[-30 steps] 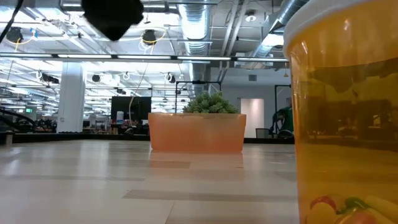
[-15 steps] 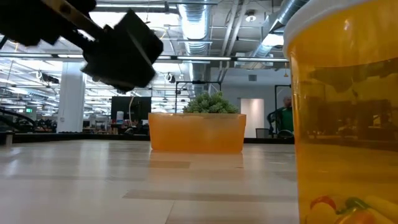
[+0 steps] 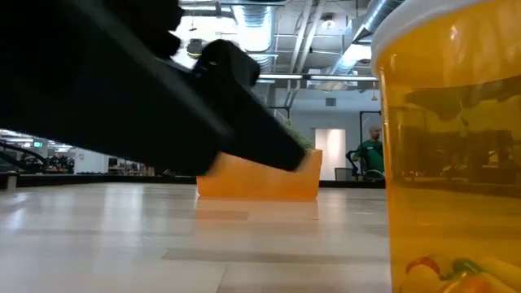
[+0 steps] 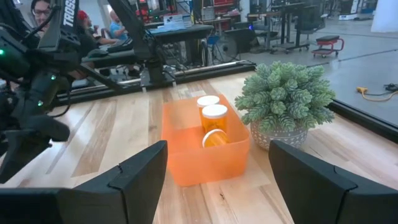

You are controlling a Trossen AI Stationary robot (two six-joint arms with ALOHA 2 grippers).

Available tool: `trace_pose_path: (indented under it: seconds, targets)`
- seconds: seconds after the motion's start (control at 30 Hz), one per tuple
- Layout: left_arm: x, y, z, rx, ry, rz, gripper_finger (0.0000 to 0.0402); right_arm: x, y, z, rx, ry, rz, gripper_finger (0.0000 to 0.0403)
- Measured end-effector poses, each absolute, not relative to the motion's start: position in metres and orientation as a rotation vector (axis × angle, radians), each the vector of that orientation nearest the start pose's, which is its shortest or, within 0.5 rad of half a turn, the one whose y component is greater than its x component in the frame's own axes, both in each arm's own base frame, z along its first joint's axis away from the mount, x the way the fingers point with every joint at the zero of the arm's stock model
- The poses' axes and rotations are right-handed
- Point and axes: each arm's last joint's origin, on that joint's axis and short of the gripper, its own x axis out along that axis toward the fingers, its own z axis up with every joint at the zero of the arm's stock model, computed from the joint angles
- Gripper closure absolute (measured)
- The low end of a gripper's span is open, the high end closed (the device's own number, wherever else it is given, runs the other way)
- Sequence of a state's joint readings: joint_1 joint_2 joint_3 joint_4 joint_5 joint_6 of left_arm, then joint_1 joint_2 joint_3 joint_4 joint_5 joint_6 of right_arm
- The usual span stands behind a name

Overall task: Pick and place pill bottles into a basket
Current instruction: Put the orange pill bottle into the orange bin

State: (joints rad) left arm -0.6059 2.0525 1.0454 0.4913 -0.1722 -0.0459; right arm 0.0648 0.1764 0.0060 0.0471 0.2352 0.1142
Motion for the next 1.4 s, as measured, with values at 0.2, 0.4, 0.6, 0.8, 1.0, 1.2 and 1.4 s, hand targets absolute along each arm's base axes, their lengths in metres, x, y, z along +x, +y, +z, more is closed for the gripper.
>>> trace_pose_path:
  seconds: [0.2, 0.4, 0.6, 0.8, 1.0, 1.2, 1.4]
  targets:
    - [0.351, -0.236, 0.114, 0.164, 0.461, -0.408, 0.0116, 0.107, 0.0, 0.156, 0.095, 0.112, -0.177, 0.0127]
    - [0.359, -0.237, 0.121, 0.159, 0.37, -0.4, 0.0116, 0.107, 0.0, 0.156, 0.095, 0.112, -0.177, 0.0127]
    - [0.36, -0.234, 0.121, 0.149, 0.368, -0.401, 0.0116, 0.107, 0.0, 0.156, 0.095, 0.112, -0.177, 0.0127]
    - [0.361, -0.233, 0.12, 0.137, 0.384, -0.424, 0.0116, 0.107, 0.0, 0.156, 0.095, 0.112, -0.177, 0.0127]
    - [0.366, -0.228, 0.117, 0.108, 0.381, -0.449, 0.0116, 0.107, 0.0, 0.156, 0.095, 0.112, -0.177, 0.0127]
    - [0.375, -0.231, 0.11, 0.126, 0.399, -0.456, 0.0116, 0.107, 0.0, 0.156, 0.095, 0.112, -0.177, 0.0127]
    - [0.394, -0.24, 0.112, 0.117, 0.363, -0.496, 0.0116, 0.107, 0.0, 0.155, 0.094, 0.117, -0.178, 0.0127]
